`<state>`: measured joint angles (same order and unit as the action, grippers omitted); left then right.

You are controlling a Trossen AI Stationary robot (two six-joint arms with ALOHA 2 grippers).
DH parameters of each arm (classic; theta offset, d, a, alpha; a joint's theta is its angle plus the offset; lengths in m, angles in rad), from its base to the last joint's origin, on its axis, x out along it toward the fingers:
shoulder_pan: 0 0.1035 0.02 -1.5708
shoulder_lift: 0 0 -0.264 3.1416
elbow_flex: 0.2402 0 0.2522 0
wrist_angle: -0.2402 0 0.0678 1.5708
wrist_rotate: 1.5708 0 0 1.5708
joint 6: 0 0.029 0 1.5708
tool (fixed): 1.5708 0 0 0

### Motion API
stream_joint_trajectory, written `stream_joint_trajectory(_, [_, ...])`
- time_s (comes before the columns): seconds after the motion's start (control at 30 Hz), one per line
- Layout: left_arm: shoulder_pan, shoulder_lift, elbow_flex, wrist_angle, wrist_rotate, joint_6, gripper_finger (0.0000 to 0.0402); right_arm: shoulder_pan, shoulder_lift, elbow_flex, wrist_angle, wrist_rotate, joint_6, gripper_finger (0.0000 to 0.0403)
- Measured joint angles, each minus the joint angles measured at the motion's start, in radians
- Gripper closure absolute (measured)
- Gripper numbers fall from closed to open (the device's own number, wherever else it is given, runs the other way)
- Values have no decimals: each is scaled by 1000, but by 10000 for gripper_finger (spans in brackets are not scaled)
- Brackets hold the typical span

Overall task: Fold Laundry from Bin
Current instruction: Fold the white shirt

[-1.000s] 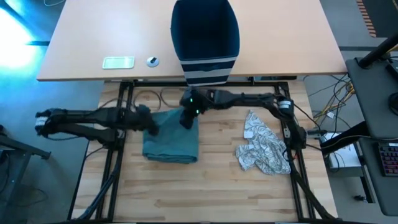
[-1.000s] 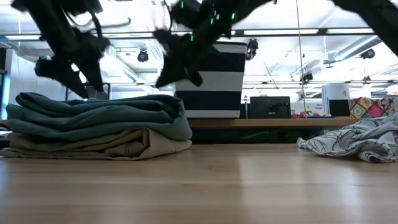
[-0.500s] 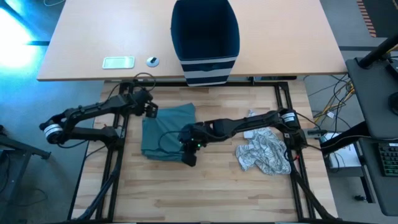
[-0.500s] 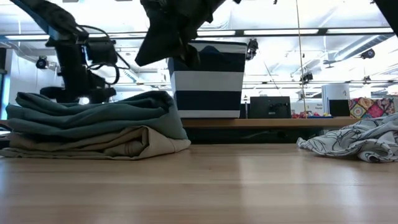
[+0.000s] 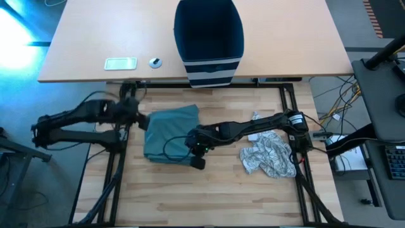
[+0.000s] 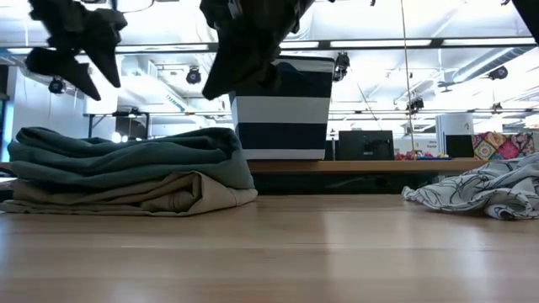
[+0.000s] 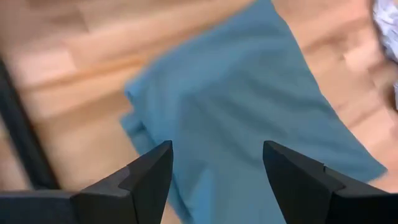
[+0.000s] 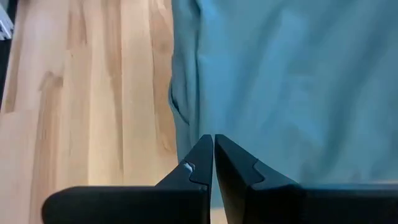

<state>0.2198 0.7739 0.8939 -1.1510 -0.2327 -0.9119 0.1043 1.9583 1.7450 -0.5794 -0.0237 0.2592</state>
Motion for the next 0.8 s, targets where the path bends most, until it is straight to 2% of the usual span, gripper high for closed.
stream_joint_trajectory(0.17, [-304, 10, -152, 36, -128, -238, 169, 29, 1, -98, 208, 32, -47, 390])
stream_joint_trajectory(0.3, [-464, 67, -282, 166, -148, -327, 169, 43, 16, -205, 425, 77, -45, 390])
stream_joint_trajectory(0.4, [-533, 112, -348, 186, -147, -385, 169, 51, 53, -253, 526, 86, -39, 390])
stream_joint_trajectory(0.5, [-583, 133, -361, 232, -123, -372, 169, 66, 95, -285, 542, 74, -32, 390])
stream_joint_trajectory(0.73, [-675, 114, -265, 179, -81, -280, 169, 86, 111, -263, 523, -36, -20, 390])
stream_joint_trajectory(0.8, [-677, 103, -229, 145, -90, -263, 169, 89, 101, -233, 526, -38, -1, 390])
